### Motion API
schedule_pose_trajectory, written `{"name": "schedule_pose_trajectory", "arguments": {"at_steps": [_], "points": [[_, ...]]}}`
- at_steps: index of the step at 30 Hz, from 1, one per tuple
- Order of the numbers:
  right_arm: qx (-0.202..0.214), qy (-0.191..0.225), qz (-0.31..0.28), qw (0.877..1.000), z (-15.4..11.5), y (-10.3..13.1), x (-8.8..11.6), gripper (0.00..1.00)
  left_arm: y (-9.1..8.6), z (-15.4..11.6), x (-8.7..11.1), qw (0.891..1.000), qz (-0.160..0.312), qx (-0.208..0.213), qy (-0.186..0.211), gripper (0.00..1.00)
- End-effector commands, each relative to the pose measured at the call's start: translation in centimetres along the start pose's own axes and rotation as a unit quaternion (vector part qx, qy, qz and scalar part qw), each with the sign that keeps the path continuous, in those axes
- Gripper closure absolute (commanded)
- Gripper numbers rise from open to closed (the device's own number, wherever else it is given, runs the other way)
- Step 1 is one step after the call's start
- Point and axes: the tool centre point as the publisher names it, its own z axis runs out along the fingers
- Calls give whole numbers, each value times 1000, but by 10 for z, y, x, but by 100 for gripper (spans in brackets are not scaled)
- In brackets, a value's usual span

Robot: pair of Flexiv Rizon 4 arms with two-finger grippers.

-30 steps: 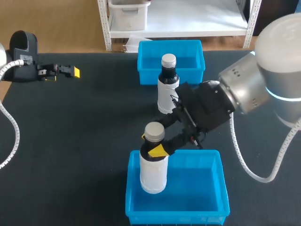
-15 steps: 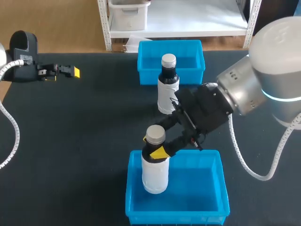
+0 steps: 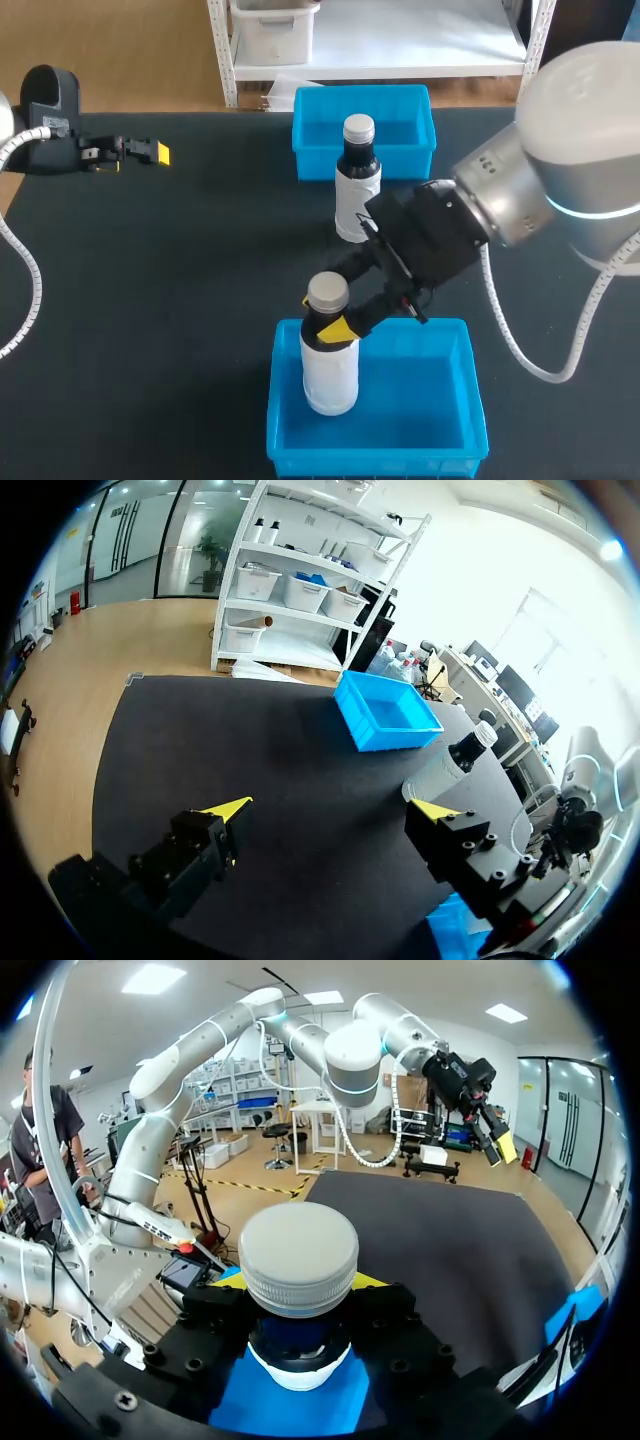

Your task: Pick up the bottle, and place it in the far bin if it is heavy, or in the near bin if it is light.

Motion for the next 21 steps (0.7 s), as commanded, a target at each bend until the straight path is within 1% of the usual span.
{"name": "schedule_pose_trajectory", "arguments": {"at_steps": [1,3,4,5,10,14,17,21], "points": [[-2,1,1,1000,0,-2,1,58,0,0,0,1000,0,0,0,0],[-3,2,1,1000,0,-2,1,52,0,0,0,1000,0,0,0,0],[-3,3,2,1000,0,-2,2,36,0,0,0,1000,0,0,0,0],[-2,3,2,1000,-1,-2,2,0,0,0,0,1000,0,0,0,0],[-1,7,3,1000,-5,-2,3,0,0,0,0,1000,0,0,0,0],[3,16,5,1000,-10,-1,7,0,0,0,0,1000,0,0,0,0],[10,24,13,1000,-23,-3,17,0,0,0,0,1000,0,0,0,0],[30,34,31,998,-49,-10,34,0,0,0,0,1000,0,0,0,0]]}}
